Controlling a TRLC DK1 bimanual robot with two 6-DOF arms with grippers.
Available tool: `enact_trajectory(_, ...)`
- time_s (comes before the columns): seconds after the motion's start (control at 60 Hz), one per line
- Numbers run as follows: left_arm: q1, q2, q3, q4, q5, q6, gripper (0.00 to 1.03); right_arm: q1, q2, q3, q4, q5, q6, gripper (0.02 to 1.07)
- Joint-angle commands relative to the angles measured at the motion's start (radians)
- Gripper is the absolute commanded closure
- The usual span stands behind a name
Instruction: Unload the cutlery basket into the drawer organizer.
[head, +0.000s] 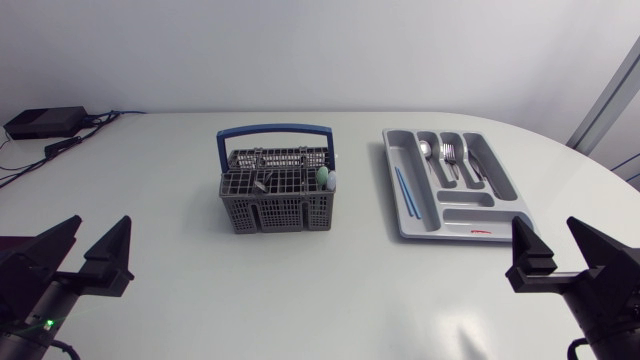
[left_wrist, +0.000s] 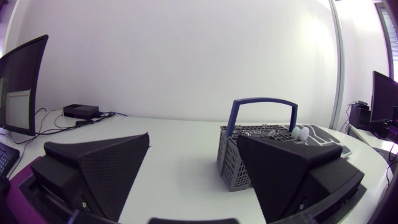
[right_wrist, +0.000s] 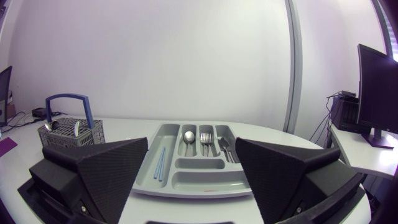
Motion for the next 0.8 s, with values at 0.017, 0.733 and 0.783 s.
enact_trajectory(0.017, -0.011, -0.010, -0.023, -0.001, -0.008, -0.007, 0.04, 0.007, -0.006, -0.025, -0.003, -0.001, 0.024, 0.06)
enact_trajectory(0.733, -0.003, -0.011, -0.009, 0.021, -0.008, -0.016, 0.04, 0.013, -0.009, -0.025, 0.011, -0.001, 0.019, 0.06)
enact_trajectory(0.783, 0.000, -0.011, 0.006, 0.022, -0.008, -0.023, 0.04, 0.015, -0.009, -0.023, 0.025, 0.000, 0.018, 0.06)
